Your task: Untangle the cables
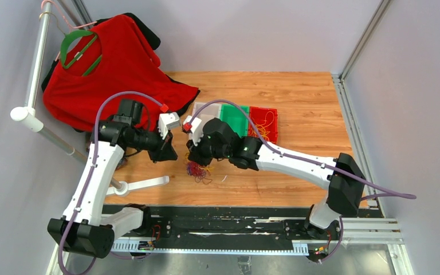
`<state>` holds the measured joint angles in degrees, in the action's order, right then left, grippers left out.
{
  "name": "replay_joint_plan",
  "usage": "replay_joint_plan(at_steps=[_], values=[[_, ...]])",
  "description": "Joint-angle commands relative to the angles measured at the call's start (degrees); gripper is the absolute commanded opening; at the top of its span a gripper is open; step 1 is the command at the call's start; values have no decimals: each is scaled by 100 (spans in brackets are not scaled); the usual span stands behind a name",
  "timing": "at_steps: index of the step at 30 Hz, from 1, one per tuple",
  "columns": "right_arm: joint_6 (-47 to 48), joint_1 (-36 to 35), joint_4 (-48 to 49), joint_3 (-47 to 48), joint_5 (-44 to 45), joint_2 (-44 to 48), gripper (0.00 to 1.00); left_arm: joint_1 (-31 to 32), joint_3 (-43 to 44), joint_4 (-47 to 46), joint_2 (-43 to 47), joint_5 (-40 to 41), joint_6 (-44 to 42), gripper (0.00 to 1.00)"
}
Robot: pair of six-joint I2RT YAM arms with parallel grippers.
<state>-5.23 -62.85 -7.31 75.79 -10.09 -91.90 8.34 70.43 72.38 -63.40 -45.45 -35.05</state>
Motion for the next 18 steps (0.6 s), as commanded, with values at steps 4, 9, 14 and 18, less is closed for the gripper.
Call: replay_joint_plan(at_steps=[4,9,14,18], values=[[-332,34,590,-834,384,379,31,27,81,-7,246,-87,-38,1],[-527,171,832,-1278,563,489,46,27,-46,-5,215,-61,-82,1],[-536,246,745,-1677,860,609,55,29,-167,-12,115,137,-169,6],[-640,247,630,-1967,862,708,60,29,-180,-5,97,219,-216,15]])
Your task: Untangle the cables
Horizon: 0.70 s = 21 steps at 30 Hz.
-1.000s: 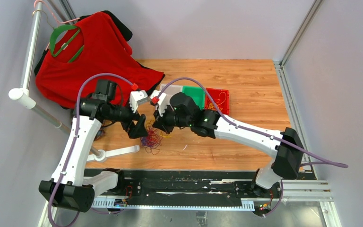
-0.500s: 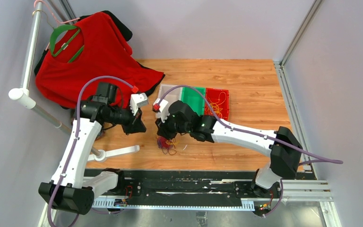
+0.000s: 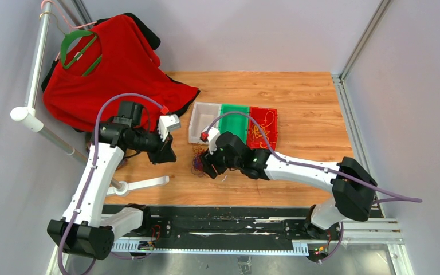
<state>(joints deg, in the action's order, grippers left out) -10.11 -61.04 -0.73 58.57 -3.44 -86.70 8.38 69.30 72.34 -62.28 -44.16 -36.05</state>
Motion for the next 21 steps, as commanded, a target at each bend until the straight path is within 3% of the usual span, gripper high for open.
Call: replay_joint_plan(at_steps=[1,8,14,21], values=[[-178,65,-81,-291,260,188,61,23,-61,-3,-19,98,-116,18],[-207,441,-384,-354,946,226,62,23,-31,-6,1,194,-95,51],[-728,1234,-493,-269,754,-9,58,31,-30,-7,82,248,-143,54],[-1455,1335,-455,-151,502,-665,57,32,-39,-1,51,240,-180,56]])
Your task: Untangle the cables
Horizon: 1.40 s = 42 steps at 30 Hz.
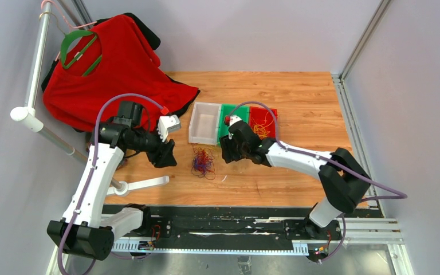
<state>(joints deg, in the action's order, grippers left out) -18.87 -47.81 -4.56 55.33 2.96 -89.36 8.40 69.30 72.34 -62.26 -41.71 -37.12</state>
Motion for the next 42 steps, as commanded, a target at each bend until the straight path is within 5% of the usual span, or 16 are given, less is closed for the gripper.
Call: replay_joint_plan(at_steps=[1,18,21,26,34,42], values=[[-691,16,6,174,-126,-486,57,30,-44,-6,30,-3,-61,56],[-1715,-2,905,371,536,-1487,47,39,-172,0,261,97,-137,57],[-1795,-4,861,448,505,-1608,36,39,-151,6,266,125,-128,56],[-1798,-13,906,414,417,-1429,2,39,-111,-2,290,194,-128,63],[-964,-421,668,714,287,-35,1,39,141,-1,354,39,96,88],[146,-837,22,1964,-833,560,1,39,620,-2,342,-257,241,93]])
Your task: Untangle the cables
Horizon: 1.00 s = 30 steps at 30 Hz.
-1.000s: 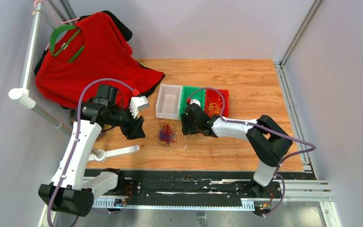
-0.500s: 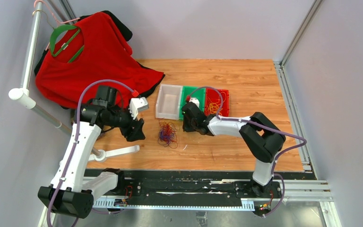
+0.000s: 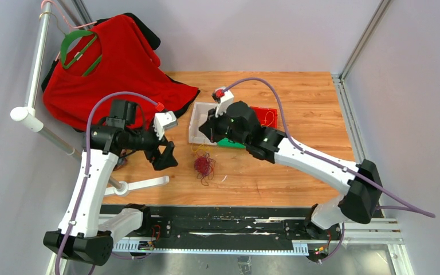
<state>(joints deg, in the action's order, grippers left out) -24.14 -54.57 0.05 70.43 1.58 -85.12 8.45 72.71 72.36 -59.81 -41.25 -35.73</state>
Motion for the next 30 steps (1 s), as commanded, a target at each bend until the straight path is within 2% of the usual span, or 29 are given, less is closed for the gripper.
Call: replay_joint_plan(at_steps=[1,4,9,13,20,25,30], values=[[726,-184,-420,523,-917,163,0,34,299,-5,113,-396,88,93],[919,-314,-341,685,-1379,229,1,34,259,-2,209,-632,-25,96],[1130,-534,-314,794,-1526,338,1,34,308,-10,288,-666,-197,97],[946,-555,-6,604,-1695,484,1,34,413,-10,315,-724,-208,95],[521,-564,654,458,-2034,593,1,34,159,-38,370,-1426,-205,92],[179,-564,1040,545,-2367,521,1,34,-315,-1058,744,-1518,647,91],[-230,-596,1463,562,-2519,472,1,34,-1346,-3461,1653,-1178,2647,90]])
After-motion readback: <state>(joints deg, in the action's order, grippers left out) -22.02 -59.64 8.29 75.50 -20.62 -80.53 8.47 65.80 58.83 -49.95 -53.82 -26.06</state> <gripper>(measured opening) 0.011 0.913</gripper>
